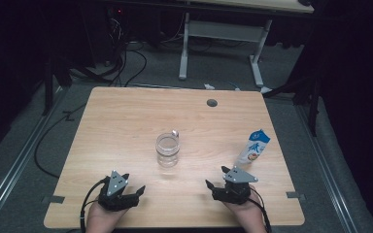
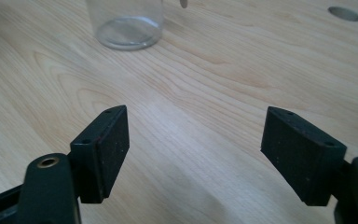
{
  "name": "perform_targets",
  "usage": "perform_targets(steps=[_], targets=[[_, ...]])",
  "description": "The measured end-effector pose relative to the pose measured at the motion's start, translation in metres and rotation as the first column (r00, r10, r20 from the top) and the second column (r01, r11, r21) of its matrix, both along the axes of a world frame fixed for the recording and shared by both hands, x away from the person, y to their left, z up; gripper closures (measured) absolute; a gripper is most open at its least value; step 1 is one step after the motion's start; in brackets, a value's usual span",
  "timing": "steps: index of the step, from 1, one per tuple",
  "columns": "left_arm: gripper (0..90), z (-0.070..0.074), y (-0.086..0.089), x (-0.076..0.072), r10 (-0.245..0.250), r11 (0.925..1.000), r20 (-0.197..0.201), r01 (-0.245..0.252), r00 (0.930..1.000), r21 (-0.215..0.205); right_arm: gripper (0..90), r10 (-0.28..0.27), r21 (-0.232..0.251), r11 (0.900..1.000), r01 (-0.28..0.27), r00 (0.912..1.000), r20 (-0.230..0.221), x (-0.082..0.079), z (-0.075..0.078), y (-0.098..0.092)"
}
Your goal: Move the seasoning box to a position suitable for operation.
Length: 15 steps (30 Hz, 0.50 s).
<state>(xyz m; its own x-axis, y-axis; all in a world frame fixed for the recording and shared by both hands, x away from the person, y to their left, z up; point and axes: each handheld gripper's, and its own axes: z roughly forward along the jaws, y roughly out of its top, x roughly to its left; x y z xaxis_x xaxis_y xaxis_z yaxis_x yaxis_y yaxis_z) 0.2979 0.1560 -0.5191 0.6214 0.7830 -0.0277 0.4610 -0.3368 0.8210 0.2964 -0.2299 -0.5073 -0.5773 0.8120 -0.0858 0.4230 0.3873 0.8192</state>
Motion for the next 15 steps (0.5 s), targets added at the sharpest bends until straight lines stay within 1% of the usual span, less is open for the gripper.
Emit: perform_targets(steps=[1, 2, 3, 4, 5, 7, 10, 13, 14, 15], targets=[[27.7, 0.0003, 0.0015, 0.0013, 0.002, 0.9999, -0.003, -0.002, 1.0, -0.011, 23.9, -0.002, -0.014, 1.0, 0.002, 0.9999, 0.01, 0.0, -0.0002, -0.0015], [28.2, 0.0009, 0.0029, 0.0026, 0.01, 0.9997, 0.002, -0.01, 0.9999, -0.024, 23.4, -0.006, -0.009, 1.0, 0.006, 0.9999, 0.008, 0.0001, 0.0, -0.0024], [29.0, 0.0013, 0.0033, 0.0032, 0.018, 0.9994, 0.011, -0.017, 0.9998, -0.029, 26.1, -0.009, 0.008, 1.0, 0.009, 1.0, -0.002, -0.0001, 0.0006, -0.0044], [29.6, 0.0016, 0.0032, 0.0038, 0.019, 0.9994, 0.014, -0.018, 0.9997, -0.03, 27.7, -0.01, 0.022, 1.0, 0.01, 0.9998, -0.015, -0.0002, 0.0007, -0.0056], [29.9, 0.0018, 0.0029, 0.0044, 0.016, 0.9995, 0.019, -0.016, 0.9997, -0.027, 27.1, -0.01, 0.028, 1.0, 0.011, 0.9996, -0.026, -0.0005, 0.0007, -0.0062], [31.2, 0.002, 0.002, 0.0046, 0.014, 0.9997, 0.023, -0.013, 0.9996, -0.019, 26.4, -0.013, 0.028, 1.0, 0.014, 0.9996, -0.025, -0.0006, -0.0003, -0.0076], [31.8, 0.002, 0.002, 0.0039, 0.009, 0.9997, 0.018, -0.008, 0.9998, -0.025, 26.9, -0.012, 0.062, 0.998, 0.015, 0.9984, -0.055, 0.0008, -0.003, -0.0093], [31.8, 0.003, 0.0031, 0.003, 0.003, 0.9996, 0.013, -0.002, 0.9999, -0.029, 27.7, -0.001, 0.065, 0.998, 0.004, 0.9988, -0.049, 0.0001, -0.0035, -0.0088], [31.8, 0.0034, 0.0037, 0.003, 0.001, 0.9995, 0.008, -0.001, 1.0, -0.03, 28.2, 0.002, 0.074, 0.997, 0.002, 0.9987, -0.052, 0.0, -0.0031, -0.0087], [31.7, 0.0037, 0.0042, 0.0028, 0.005, 0.9991, 0.009, -0.005, 0.9999, -0.042, 28.2, 0.004, 0.08, 0.997, 0.0, 0.9986, -0.053, 0.0, -0.0026, -0.0086]])
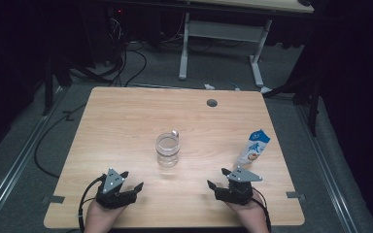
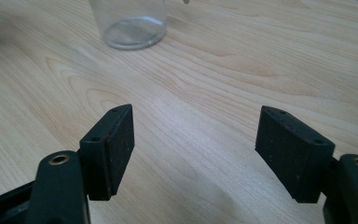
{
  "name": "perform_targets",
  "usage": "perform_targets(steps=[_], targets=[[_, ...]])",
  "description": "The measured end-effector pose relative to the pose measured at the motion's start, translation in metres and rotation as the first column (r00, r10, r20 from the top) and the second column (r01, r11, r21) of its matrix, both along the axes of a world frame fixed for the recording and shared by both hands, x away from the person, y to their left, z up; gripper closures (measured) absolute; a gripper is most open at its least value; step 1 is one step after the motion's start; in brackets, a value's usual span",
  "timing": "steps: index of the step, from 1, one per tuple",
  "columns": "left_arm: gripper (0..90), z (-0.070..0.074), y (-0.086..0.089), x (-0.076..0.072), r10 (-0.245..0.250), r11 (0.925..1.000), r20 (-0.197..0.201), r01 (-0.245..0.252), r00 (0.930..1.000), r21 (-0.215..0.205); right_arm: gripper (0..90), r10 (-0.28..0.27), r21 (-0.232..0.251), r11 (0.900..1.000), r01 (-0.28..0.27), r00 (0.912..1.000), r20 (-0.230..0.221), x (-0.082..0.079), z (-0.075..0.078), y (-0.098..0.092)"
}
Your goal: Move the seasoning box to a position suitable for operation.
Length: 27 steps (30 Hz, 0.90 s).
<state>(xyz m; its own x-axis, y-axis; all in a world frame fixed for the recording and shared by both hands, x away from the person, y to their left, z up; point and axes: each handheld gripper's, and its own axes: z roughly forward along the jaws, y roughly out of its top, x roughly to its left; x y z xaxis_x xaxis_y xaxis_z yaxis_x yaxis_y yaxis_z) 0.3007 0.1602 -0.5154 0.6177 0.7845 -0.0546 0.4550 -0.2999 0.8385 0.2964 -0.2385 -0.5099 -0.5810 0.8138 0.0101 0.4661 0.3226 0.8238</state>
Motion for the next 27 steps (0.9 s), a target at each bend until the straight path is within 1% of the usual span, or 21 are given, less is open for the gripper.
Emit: perform_targets(steps=[2, 4, 7, 8, 10, 13, 15, 17, 19, 20, 22, 24, 25, 27], targets=[[31.4, 0.001, 0.001, 0.0, 0.003, 0.9998, -0.01, -0.003, 1.0, -0.02, 27.9, 0.008, -0.004, 1.0, -0.008, 1.0, 0.003, 0.0, 0.001, 0.0], [30.8, 0.002, 0.003, 0.0, 0.006, 0.9996, -0.016, -0.006, 0.9999, -0.027, 27.3, 0.006, -0.013, 1.0, -0.006, 0.9999, 0.013, 0.0, 0.001, 0.0], [31.2, 0.002, 0.002, 0.0, 0.015, 0.9996, -0.02, -0.015, 0.9997, -0.024, 26.4, 0.005, -0.003, 1.0, -0.004, 0.9999, 0.013, 0.0, 0.001, -0.002], [31.2, 0.001, 0.001, 0.0, 0.013, 0.9994, -0.027, -0.014, 0.9996, -0.033, 26.4, 0.007, -0.005, 1.0, -0.007, 0.9999, 0.014, 0.0, 0.002, -0.003], [31.2, 0.001, -0.001, -0.001, 0.01, 0.9992, -0.03, -0.011, 0.9995, -0.037, 26.4, 0.012, 0.011, 1.0, -0.013, 0.9998, 0.016, 0.0, 0.003, -0.004], [31.1, 0.002, -0.003, -0.003, 0.004, 0.9996, -0.019, -0.005, 0.9998, -0.029, 26.6, 0.015, 0.023, 1.0, -0.015, 0.9998, 0.016, -0.001, 0.005, -0.005], [31.0, 0.004, -0.005, -0.003, -0.002, 0.9996, -0.012, 0.002, 0.9999, -0.029, 26.7, 0.023, 0.018, 1.0, -0.023, 0.9997, 0.013, -0.002, 0.005, -0.006], [31.1, 0.005, -0.007, -0.003, -0.009, 0.9993, -0.009, 0.008, 0.9999, -0.038, 27.1, 0.023, 0.021, 1.0, -0.023, 0.9997, 0.005, -0.002, 0.005, -0.006], [31.1, 0.005, -0.009, -0.003, -0.017, 0.9994, -0.006, 0.017, 0.9998, -0.032, 27.6, 0.019, 0.024, 1.0, -0.019, 0.9998, -0.006, -0.001, 0.006, -0.007], [31.1, 0.005, -0.011, -0.002, -0.017, 0.9996, -0.005, 0.017, 0.9998, -0.023, 27.8, 0.02, 0.025, 0.999, -0.02, 0.9998, -0.004, -0.001, 0.006, -0.007], [31.0, 0.005, -0.013, -0.002, -0.023, 0.9993, -0.006, 0.023, 0.9997, -0.028, 28.1, 0.019, 0.025, 1.0, -0.019, 0.9998, -0.007, 0.0, 0.006, -0.008], [32.3, 0.006, -0.016, -0.001, -0.023, 0.9995, -0.002, 0.023, 0.9997, -0.021, 26.7, 0.02, 0.031, 0.999, -0.019, 0.9997, -0.015, 0.001, 0.006, -0.008], [32.4, 0.007, -0.017, 0.0, -0.024, 0.9996, 0.002, 0.024, 0.9997, -0.018, 26.0, 0.015, 0.035, 0.999, -0.014, 0.9995, -0.028, 0.001, 0.006, -0.008], [33.4, 0.009, -0.019, 0.0, -0.016, 0.9996, 0.011, 0.017, 0.9998, -0.025, 25.4, 0.019, 0.036, 0.999, -0.018, 0.9992, -0.034, 0.002, 0.005, -0.007]])
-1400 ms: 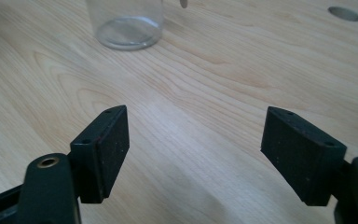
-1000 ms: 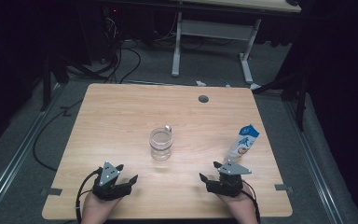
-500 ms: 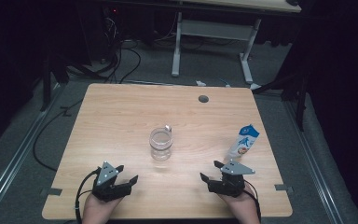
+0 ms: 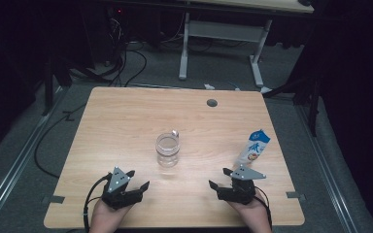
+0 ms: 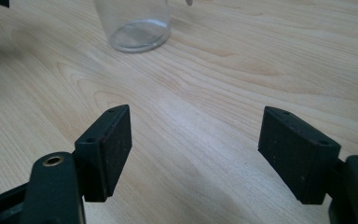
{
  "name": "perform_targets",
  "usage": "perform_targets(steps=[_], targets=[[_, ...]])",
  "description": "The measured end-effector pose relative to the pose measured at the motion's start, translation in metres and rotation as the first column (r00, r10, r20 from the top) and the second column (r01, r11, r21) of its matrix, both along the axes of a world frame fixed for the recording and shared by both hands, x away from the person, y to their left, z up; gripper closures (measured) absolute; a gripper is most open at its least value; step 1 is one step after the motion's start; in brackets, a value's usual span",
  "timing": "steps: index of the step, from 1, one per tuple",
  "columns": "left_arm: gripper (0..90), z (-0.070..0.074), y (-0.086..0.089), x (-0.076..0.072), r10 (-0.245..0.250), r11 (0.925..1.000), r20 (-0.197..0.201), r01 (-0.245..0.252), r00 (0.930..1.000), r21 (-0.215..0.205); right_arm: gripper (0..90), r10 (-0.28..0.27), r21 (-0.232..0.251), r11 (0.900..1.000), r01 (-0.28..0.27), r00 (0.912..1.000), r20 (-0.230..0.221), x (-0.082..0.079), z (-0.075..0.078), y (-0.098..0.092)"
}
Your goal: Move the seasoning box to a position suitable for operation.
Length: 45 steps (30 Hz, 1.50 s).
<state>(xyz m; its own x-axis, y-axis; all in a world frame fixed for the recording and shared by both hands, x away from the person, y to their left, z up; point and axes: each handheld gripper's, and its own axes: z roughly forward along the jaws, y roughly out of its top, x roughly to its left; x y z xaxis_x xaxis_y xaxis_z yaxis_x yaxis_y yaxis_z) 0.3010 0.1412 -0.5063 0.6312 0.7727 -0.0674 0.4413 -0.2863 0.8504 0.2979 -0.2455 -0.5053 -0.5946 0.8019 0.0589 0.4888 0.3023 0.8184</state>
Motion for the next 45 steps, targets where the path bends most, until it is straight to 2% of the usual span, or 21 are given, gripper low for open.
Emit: perform_targets(steps=[3, 7, 11, 14, 17, 21, 22, 24, 26, 29, 34, 35, 37, 39, 41, 45], targets=[[36.9, 0.003, -0.002, 0.004, 0.018, 0.9997, 0.0, -0.018, 0.9998, -0.016, 23.7, 0.011, -0.008, 1.0, -0.011, 0.9999, -0.003, 0.0, -0.002, 0.002], [39.4, 0.007, -0.003, 0.013, 0.038, 0.9993, 0.0, -0.038, 0.9993, -0.006, 19.8, 0.029, -0.007, 1.0, -0.029, 0.9995, -0.015, 0.001, -0.004, 0.005], [43.7, 0.011, -0.003, 0.022, 0.048, 0.9985, 0.004, -0.048, 0.9988, -0.028, 19.5, 0.036, -0.004, 0.999, -0.036, 0.9991, -0.024, 0.002, -0.004, 0.008], [43.3, 0.014, -0.005, 0.03, 0.049, 0.998, 0.008, -0.049, 0.9988, -0.039, 21.3, 0.034, -0.001, 0.999, -0.034, 0.9988, -0.035, 0.001, -0.004, 0.009], [43.6, 0.017, -0.01, 0.036, 0.055, 0.9985, 0.025, -0.055, 0.9982, 0.0, 22.9, 0.036, -0.006, 0.999, -0.037, 0.9986, -0.039, 0.001, -0.005, 0.01], [44.7, 0.02, -0.011, 0.047, 0.072, 0.997, 0.005, -0.072, 0.9974, -0.029, 24.6, 0.034, -0.006, 0.999, -0.034, 0.9987, -0.039, 0.002, -0.005, 0.009], [46.1, 0.021, -0.012, 0.05, 0.073, 0.9966, 0.004, -0.073, 0.9973, -0.037, 24.9, 0.029, -0.003, 1.0, -0.029, 0.9987, -0.041, 0.001, -0.005, 0.009], [48.9, 0.022, -0.012, 0.054, 0.082, 0.9963, 0.008, -0.081, 0.9966, -0.027, 26.0, 0.026, 0.001, 1.0, -0.025, 0.999, -0.037, 0.001, -0.004, 0.007], [51.6, 0.021, -0.012, 0.059, 0.081, 0.9958, -0.003, -0.081, 0.9967, -0.043, 26.7, 0.021, 0.009, 1.0, -0.021, 0.9992, -0.034, 0.001, -0.003, 0.006], [54.8, 0.021, -0.013, 0.065, 0.082, 0.9962, -0.002, -0.082, 0.9967, -0.029, 28.2, 0.018, 0.015, 1.0, -0.017, 0.9993, -0.034, 0.001, -0.003, 0.004], [57.6, 0.022, -0.013, 0.073, 0.101, 0.9947, 0.001, -0.101, 0.9949, -0.022, 29.8, 0.019, 0.016, 1.0, -0.019, 0.9992, -0.035, 0.001, -0.003, 0.004], [58.0, 0.022, -0.013, 0.075, 0.11, 0.9936, 0.014, -0.109, 0.9939, -0.028, 29.9, 0.02, 0.017, 1.0, -0.019, 0.9992, -0.036, 0.002, -0.004, 0.004], [59.9, 0.022, -0.012, 0.079, 0.116, 0.9923, 0.011, -0.116, 0.9932, -0.044, 30.4, 0.021, 0.016, 1.0, -0.021, 0.9991, -0.037, 0.002, -0.004, 0.004], [60.9, 0.021, -0.012, 0.085, 0.126, 0.9915, 0.005, -0.126, 0.992, -0.034, 30.7, 0.022, 0.017, 1.0, -0.021, 0.999, -0.038, 0.002, -0.004, 0.005], [63.9, 0.021, -0.013, 0.091, 0.132, 0.9911, 0.02, -0.132, 0.991, -0.02, 30.9, 0.021, 0.019, 1.0, -0.02, 0.999, -0.04, 0.002, -0.004, 0.005], [69.7, 0.023, -0.016, 0.098, 0.145, 0.9889, 0.035, -0.144, 0.9888, -0.039, 31.2, 0.018, 0.021, 1.0, -0.017, 0.999, -0.041, 0.002, -0.004, 0.004]])
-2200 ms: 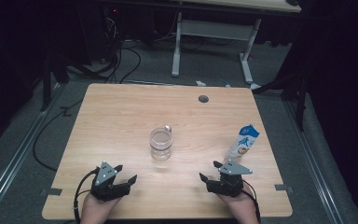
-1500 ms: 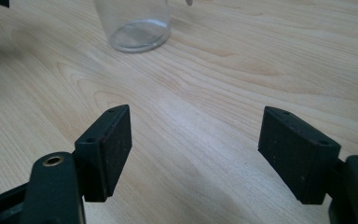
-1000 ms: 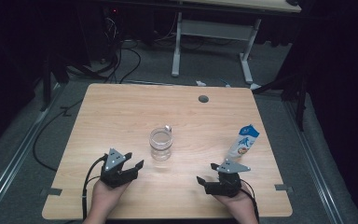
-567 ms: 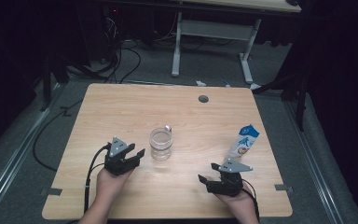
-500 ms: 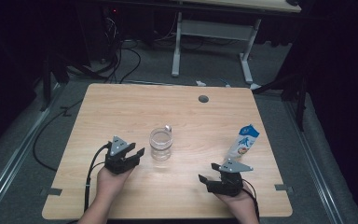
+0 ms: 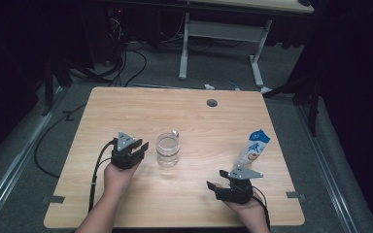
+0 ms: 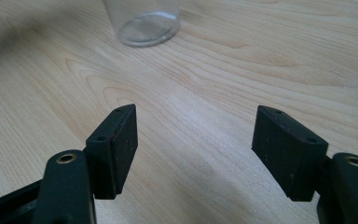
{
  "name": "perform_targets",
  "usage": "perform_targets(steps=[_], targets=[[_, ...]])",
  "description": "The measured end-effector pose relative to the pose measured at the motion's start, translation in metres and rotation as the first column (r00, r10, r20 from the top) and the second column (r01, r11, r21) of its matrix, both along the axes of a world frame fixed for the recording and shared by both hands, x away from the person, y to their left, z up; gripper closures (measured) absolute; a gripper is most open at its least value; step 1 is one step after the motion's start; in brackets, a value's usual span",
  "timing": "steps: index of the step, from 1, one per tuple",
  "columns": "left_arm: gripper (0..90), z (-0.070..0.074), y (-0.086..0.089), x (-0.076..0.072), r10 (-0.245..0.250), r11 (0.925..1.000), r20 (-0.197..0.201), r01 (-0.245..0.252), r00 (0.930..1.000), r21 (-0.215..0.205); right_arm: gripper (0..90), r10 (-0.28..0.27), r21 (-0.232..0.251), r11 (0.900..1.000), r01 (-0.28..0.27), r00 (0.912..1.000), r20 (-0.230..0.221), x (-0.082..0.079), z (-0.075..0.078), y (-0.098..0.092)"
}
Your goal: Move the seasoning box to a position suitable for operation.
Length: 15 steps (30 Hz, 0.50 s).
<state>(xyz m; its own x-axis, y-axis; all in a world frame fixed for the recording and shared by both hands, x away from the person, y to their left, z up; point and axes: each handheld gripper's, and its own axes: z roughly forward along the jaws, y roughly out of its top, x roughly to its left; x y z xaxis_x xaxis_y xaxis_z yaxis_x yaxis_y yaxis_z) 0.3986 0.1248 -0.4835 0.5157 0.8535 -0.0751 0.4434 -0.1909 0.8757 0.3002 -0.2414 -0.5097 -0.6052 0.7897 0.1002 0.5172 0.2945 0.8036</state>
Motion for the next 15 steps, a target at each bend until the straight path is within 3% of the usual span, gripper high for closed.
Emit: perform_targets(steps=[4, 8, 15], targets=[[77.1, 0.002, -0.008, 0.007, -0.007, 0.9995, 0.016, 0.007, 0.9998, 0.03, 31.6, -0.002, 0.004, 1.0, 0.002, 1.0, -0.002, 0.0, 0.0, 0.0], [90.0, 0.004, -0.015, 0.014, -0.018, 0.9987, 0.026, 0.017, 0.9995, 0.047, 31.8, 0.002, 0.005, 1.0, -0.002, 1.0, -0.003, 0.0, 0.0, 0.0], [90.0, 0.003, -0.028, 0.027, -0.051, 0.9983, 0.02, 0.05, 0.9985, 0.029, 32.4, 0.0, 0.003, 1.0, 0.0, 1.0, -0.008, 0.0, 0.0, 0.0]])
